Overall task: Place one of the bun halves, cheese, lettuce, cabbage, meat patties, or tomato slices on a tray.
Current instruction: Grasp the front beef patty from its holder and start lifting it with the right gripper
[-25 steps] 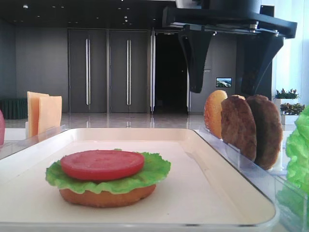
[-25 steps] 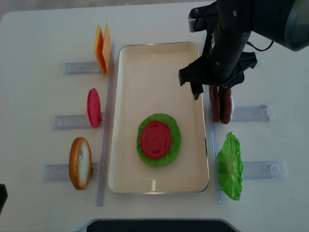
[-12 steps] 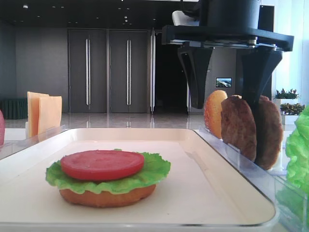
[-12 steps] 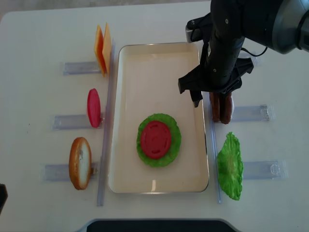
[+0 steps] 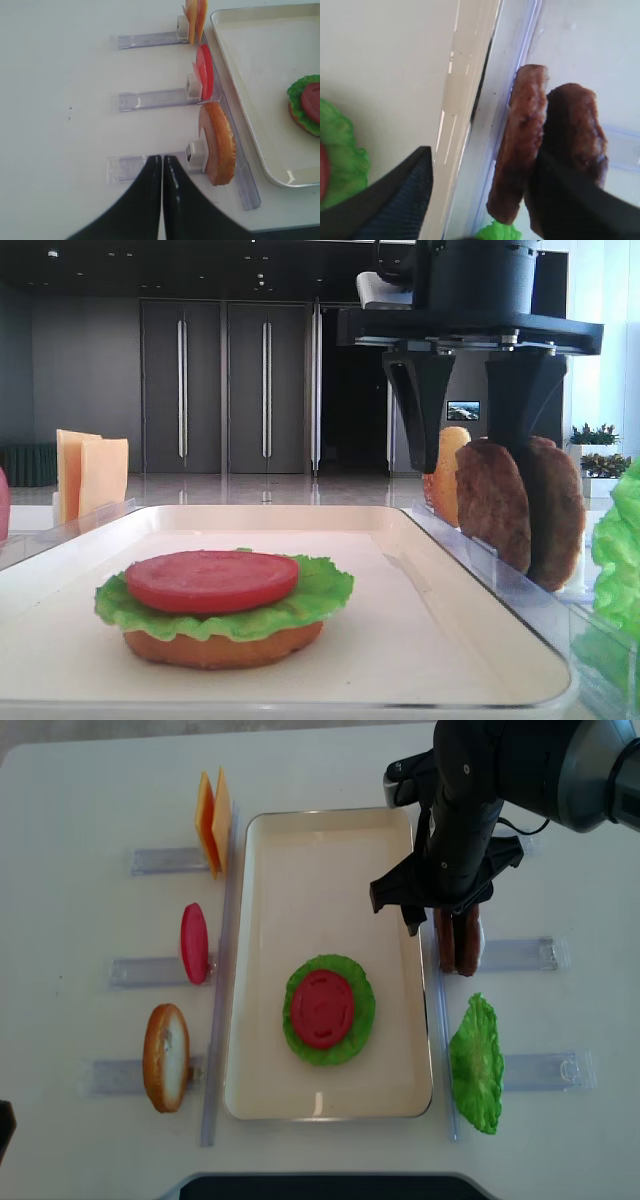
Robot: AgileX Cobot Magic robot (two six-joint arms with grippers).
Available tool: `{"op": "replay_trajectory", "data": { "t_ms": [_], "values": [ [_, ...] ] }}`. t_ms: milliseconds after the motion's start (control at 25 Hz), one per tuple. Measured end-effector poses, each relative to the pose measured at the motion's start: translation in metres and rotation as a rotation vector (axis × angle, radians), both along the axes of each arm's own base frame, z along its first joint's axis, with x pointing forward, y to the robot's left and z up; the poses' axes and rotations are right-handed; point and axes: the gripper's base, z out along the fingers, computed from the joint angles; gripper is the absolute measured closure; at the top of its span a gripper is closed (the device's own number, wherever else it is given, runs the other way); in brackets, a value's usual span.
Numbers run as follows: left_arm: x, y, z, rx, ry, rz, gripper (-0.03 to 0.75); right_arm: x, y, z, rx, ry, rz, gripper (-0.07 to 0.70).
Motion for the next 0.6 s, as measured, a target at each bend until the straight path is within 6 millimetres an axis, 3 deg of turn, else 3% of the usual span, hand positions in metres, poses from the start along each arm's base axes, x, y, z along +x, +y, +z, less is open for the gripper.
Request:
{"op": "replay_trajectory", "data": {
  "t_ms": [200,600],
  "values": [
    [0.0,0.0,0.0,0.0,0.0,0.0,0.716,0.0037,-0.0051,-0.0002,-0.001,-0.001,-0.017,0.263],
    [0.0,0.0,0.0,0.0,0.0,0.0,0.716,0.0042,-0.006,-0.0002,-0.011,-0.007,-0.012,0.454]
  ]
}}
